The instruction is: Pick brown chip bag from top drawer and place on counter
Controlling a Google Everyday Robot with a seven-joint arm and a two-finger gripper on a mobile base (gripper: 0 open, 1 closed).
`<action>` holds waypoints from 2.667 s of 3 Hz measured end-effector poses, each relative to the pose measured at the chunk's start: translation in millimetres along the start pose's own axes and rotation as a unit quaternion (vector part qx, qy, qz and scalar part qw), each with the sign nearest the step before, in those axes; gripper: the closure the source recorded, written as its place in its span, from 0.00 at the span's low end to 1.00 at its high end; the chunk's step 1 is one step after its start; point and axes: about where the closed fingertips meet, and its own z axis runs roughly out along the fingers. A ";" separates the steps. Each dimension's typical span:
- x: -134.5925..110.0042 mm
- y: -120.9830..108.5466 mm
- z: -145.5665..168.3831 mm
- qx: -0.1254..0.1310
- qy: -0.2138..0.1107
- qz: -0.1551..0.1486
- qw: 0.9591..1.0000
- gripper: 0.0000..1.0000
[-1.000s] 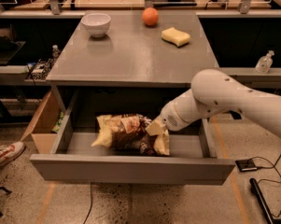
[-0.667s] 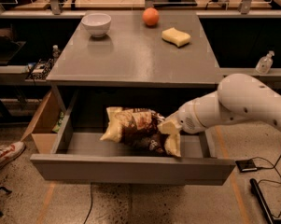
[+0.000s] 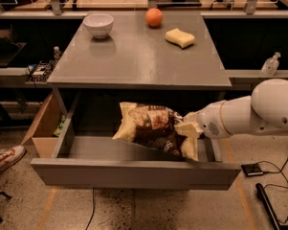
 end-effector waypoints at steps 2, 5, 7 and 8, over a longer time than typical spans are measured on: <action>-43.5 -11.3 -82.2 0.081 -0.061 -0.033 0.994 1.00; -151.8 -50.2 -84.3 0.117 -0.096 -0.131 0.980 1.00; -231.2 -76.7 12.7 0.066 -0.094 -0.184 0.976 1.00; -264.3 -89.0 57.5 0.039 -0.095 -0.195 0.976 1.00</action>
Offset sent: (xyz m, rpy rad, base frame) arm -0.0082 -0.0668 0.1542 -0.0246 -0.3539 -0.1537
